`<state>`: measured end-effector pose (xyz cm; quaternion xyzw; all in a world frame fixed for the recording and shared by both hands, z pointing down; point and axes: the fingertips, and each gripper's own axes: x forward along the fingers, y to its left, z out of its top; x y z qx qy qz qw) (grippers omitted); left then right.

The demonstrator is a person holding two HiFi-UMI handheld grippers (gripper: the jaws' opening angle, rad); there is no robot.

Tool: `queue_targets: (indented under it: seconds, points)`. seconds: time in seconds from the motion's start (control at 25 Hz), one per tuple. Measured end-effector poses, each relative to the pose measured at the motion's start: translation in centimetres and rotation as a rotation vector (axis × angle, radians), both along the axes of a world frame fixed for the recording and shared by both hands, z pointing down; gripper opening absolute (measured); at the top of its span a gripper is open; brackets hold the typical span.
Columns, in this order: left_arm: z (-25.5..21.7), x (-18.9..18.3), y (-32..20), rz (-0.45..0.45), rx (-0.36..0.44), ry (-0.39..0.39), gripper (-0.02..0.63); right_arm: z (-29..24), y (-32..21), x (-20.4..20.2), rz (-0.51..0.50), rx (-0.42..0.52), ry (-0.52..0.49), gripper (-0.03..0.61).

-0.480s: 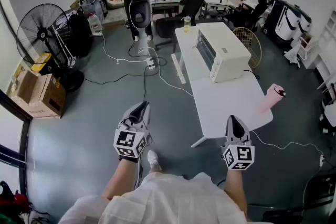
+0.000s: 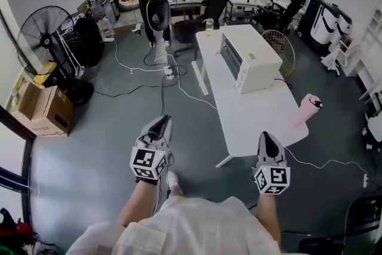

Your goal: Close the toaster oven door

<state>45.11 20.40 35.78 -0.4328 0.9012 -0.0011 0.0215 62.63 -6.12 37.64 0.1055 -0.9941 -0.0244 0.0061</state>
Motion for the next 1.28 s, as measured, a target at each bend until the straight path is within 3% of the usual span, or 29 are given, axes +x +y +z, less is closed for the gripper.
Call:
queue_targets:
  seconds: [0.4, 1.28]
  points:
    - [0.1, -0.2, -0.4, 0.009, 0.000, 0.006, 0.032, -0.1, 0.2, -0.2, -0.034, -0.023, -0.036, 0.003]
    - [0.4, -0.5, 0.2, 0.013, -0.021, 0.005, 0.032, 0.9, 1.0, -0.3, -0.053, -0.046, -0.013, 0.003]
